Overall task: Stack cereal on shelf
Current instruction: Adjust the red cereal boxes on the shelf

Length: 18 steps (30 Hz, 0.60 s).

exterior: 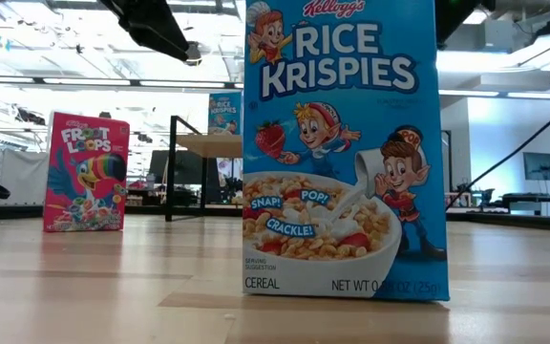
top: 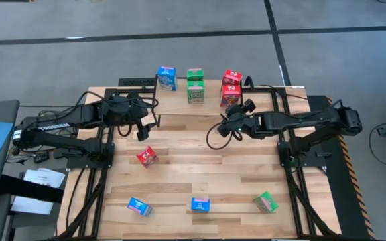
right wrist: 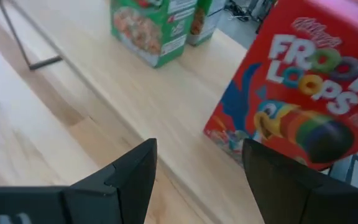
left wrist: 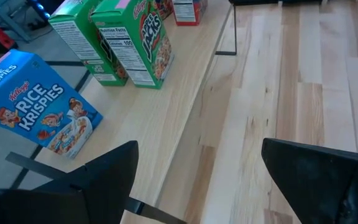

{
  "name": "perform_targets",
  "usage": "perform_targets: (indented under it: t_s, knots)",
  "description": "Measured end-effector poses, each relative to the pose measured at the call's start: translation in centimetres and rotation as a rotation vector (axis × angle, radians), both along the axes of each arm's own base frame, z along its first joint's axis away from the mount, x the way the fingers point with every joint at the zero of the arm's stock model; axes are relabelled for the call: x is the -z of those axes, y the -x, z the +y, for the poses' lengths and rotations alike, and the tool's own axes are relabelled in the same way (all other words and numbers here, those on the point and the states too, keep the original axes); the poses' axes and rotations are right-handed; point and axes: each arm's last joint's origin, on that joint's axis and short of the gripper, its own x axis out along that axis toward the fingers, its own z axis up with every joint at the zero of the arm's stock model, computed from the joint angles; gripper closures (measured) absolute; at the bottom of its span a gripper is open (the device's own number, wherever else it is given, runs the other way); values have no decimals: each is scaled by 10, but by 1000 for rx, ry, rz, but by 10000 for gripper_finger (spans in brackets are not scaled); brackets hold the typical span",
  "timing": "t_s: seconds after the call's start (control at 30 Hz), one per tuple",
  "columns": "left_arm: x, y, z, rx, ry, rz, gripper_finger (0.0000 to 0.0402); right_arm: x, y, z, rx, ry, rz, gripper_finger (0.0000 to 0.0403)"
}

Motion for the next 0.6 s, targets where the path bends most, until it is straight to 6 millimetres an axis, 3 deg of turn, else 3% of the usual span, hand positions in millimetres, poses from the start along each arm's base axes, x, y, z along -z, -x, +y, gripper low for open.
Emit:
perform_targets:
  t_s: [0.6]
  knots:
    - [1,0,0,0,1,6,70,5,-2,-26,110,-16,-23,143]
